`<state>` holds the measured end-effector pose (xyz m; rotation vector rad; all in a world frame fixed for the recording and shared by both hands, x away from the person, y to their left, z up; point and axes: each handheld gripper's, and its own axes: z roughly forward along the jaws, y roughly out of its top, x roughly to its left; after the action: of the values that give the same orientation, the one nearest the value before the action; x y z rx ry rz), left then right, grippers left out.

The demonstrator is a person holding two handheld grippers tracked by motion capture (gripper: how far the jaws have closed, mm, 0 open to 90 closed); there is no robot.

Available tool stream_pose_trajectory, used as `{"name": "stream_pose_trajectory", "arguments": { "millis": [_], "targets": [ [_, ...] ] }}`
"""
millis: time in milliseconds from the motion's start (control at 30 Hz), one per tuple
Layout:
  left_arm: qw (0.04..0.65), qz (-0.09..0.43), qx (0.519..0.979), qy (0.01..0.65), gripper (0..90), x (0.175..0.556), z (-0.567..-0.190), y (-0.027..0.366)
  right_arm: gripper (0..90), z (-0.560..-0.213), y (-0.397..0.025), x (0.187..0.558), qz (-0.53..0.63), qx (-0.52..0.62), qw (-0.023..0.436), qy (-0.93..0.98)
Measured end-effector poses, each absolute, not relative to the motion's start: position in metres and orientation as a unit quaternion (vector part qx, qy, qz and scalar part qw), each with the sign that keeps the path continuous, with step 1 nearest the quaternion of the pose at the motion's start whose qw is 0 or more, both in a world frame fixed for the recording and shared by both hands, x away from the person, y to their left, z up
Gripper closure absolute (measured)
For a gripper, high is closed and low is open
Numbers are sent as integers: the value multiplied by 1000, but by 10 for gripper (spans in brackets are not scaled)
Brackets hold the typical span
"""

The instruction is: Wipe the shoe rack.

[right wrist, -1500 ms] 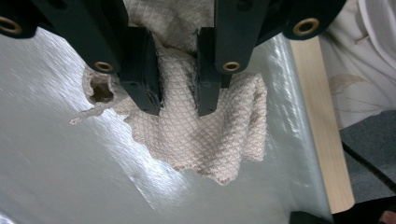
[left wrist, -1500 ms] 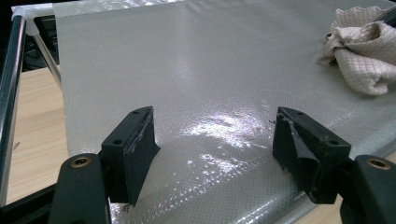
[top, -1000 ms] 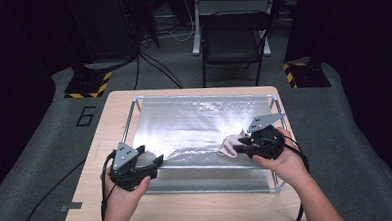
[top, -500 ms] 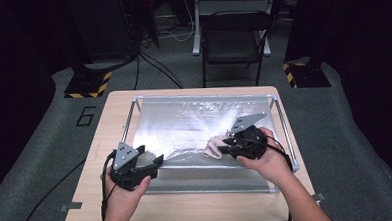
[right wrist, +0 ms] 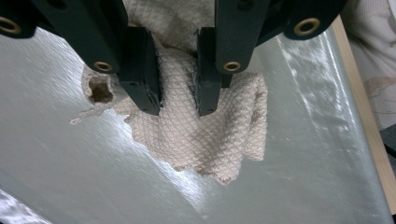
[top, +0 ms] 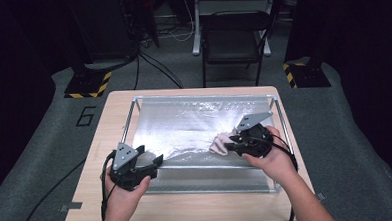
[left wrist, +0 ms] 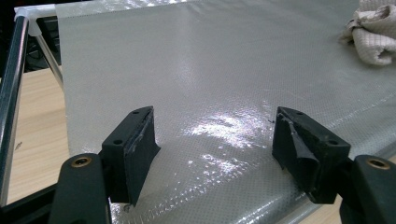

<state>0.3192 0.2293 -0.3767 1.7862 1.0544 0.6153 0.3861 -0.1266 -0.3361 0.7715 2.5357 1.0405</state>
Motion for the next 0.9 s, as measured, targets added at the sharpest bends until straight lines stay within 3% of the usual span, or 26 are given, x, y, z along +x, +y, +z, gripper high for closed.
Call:
{"name": "stream_pose_trajectory", "arguments": {
  "millis": [433,900],
  "targets": [
    [469,251,729,431,298,319,-377,229,719,-333,-164,381,357,288,146,876],
    [459,245,738,429,297,317,-371,227,721,-337,-143,380,363,290,147,873]
  ]
}}
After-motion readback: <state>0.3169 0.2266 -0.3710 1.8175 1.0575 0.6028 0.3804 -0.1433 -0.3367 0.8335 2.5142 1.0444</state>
